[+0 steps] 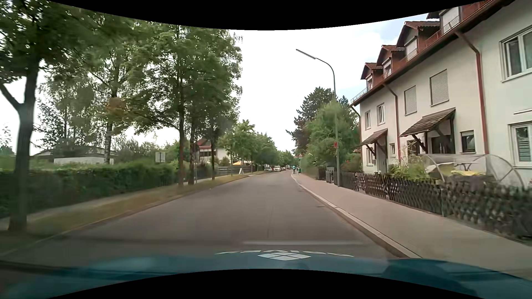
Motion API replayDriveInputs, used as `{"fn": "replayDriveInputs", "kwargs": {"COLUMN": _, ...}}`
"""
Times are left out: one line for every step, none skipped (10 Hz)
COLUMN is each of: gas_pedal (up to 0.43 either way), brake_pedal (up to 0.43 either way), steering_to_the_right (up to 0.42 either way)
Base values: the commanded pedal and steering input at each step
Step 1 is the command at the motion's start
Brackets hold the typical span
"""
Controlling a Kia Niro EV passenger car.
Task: Follow the waypoints while adhering to traffic rules and regulations
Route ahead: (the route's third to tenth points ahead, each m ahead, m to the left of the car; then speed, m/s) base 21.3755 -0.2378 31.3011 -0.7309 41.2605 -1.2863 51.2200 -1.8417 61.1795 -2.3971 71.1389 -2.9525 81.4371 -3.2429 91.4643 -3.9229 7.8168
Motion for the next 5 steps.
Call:
{"fn": "replayDriveInputs", "kwargs": {"gas_pedal": 0.15, "brake_pedal": 0.0, "steering_to_the_right": 0.002}}
{"fn": "replayDriveInputs", "kwargs": {"gas_pedal": 0.15, "brake_pedal": 0.0, "steering_to_the_right": 0.002}}
{"fn": "replayDriveInputs", "kwargs": {"gas_pedal": 0.15, "brake_pedal": 0.0, "steering_to_the_right": 0.002}}
{"fn": "replayDriveInputs", "kwargs": {"gas_pedal": 0.15, "brake_pedal": 0.0, "steering_to_the_right": 0.002}}
{"fn": "replayDriveInputs", "kwargs": {"gas_pedal": 0.15, "brake_pedal": 0.0, "steering_to_the_right": 0.002}}
